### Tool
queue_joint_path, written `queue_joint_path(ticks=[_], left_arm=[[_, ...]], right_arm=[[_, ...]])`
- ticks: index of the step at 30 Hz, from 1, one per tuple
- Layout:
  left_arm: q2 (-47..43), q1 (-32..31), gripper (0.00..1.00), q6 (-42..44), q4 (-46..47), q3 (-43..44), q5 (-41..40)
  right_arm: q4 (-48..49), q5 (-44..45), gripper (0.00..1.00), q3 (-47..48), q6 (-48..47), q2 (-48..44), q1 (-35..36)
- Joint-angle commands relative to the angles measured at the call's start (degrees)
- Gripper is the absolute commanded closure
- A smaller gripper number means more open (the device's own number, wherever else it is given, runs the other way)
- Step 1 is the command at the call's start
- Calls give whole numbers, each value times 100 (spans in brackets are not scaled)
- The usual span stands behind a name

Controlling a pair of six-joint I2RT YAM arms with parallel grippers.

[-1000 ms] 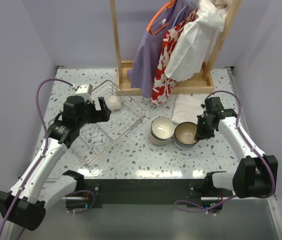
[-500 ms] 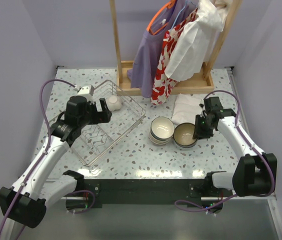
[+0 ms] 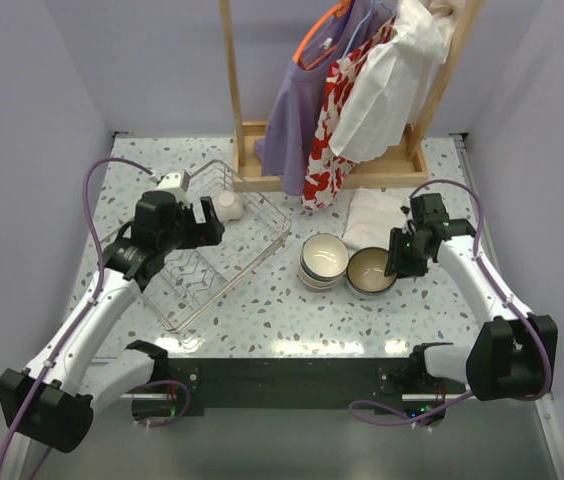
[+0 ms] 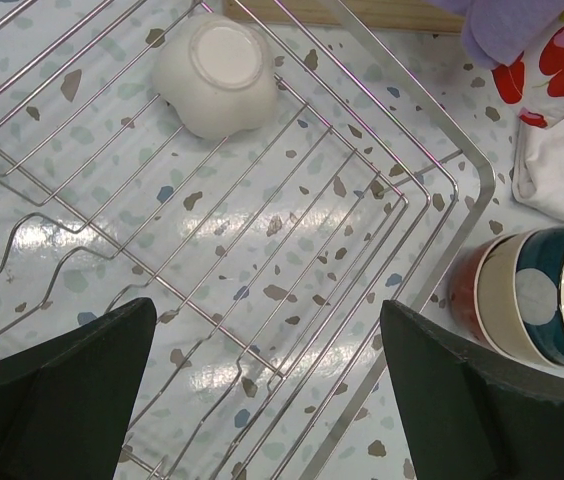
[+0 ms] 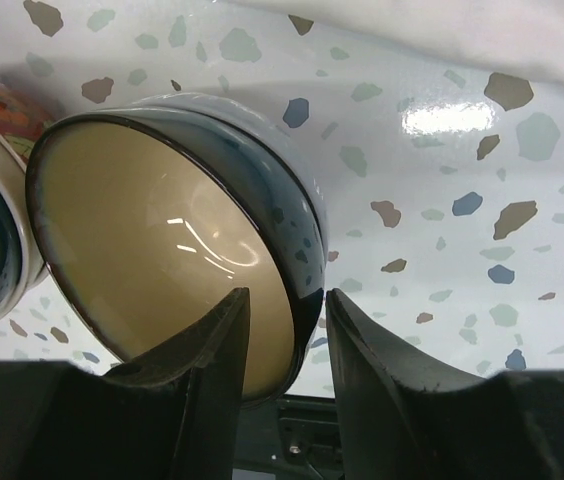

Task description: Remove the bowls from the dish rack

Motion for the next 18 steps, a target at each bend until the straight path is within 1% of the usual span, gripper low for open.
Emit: queue_joint_path(ticks=[1,2,5,6,9,11,12,14,16,18], left_arm=[[36,11,0,-8,72,85,-46],[44,11,0,-8,72,86,-63],[79,11,0,-8,89,86,-63],[79,11,0,-16,89,86,-72],[115,11,0,-16,124,86,-55],[123,11,0,-16,142,94,-54],[132,11,0,-16,142,86,-55],[141,11,0,-16,168,86,-63],[176,11,0,-25,221,59,-63],[220,11,0,-60,300,24,-63]], right_arm=[[-247,119,59,378,-31,-255,2],[-274,128,60,396,-39,-273,2],[-283,180,70,361,13,-352,2],[-265,181,78,326,57,-352,2],[-169,67,90,133,136,-299,2],[-37,23,92,-34,189,-325,2],[16,14,95,-78,241,-334,2],[69,14,96,-166,277,-343,2],[87,-4,96,-201,303,-334,2],[52,13,92,-167,303,-395,11]])
